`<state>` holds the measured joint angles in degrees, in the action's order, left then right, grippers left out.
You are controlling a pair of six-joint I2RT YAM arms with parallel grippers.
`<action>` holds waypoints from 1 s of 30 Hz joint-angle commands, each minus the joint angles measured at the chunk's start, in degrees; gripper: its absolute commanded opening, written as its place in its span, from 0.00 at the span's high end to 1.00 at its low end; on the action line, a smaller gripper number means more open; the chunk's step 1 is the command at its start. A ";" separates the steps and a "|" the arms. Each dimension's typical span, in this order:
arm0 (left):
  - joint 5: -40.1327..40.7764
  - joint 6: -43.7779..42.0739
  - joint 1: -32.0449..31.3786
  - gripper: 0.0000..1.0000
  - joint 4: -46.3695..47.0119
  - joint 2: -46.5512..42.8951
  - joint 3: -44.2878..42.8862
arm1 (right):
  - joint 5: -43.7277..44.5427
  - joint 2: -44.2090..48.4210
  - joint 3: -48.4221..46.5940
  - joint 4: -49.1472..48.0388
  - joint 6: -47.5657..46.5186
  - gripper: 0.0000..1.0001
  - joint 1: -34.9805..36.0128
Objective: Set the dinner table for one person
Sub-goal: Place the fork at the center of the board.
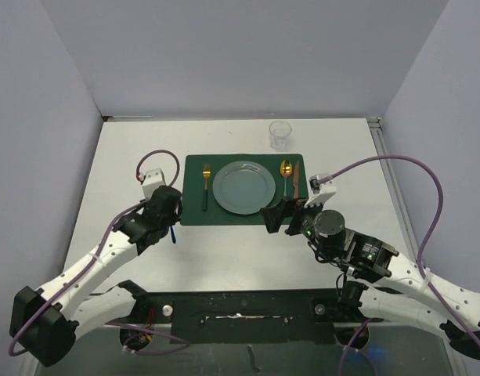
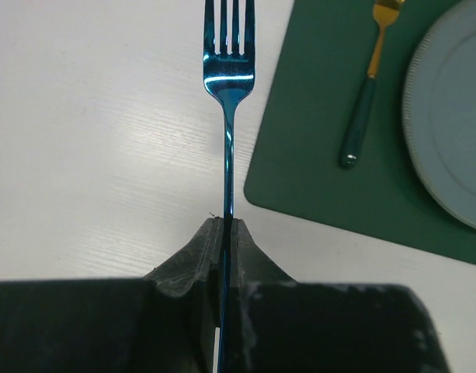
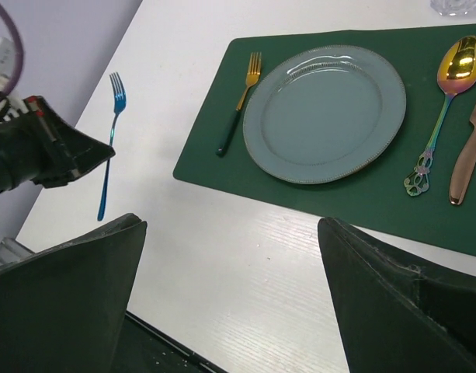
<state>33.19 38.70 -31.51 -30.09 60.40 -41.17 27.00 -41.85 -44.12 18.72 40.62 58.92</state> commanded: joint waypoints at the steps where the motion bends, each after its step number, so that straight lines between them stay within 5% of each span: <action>1: -0.19 5.08 -3.99 1.00 -8.16 -4.85 -3.73 | 0.39 -1.85 -1.01 -4.56 -1.22 0.02 0.28; 12: -6.40 11.91 -18.55 1.00 -12.02 -2.09 -3.63 | 0.61 -2.89 -0.88 -4.58 -1.03 0.02 0.24; 20: -3.38 14.08 -37.47 1.00 -12.26 11.38 -8.01 | 1.89 -2.51 -0.55 -3.44 -0.59 0.02 0.16; 30: -0.14 14.78 -46.52 1.00 -10.31 27.91 -16.99 | 2.64 -0.82 -0.20 -1.68 0.39 0.02 0.19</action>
<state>29.95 53.80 -76.27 -42.81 85.84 -53.49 27.70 -44.75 -44.12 17.63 40.14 58.94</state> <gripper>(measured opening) 0.007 0.980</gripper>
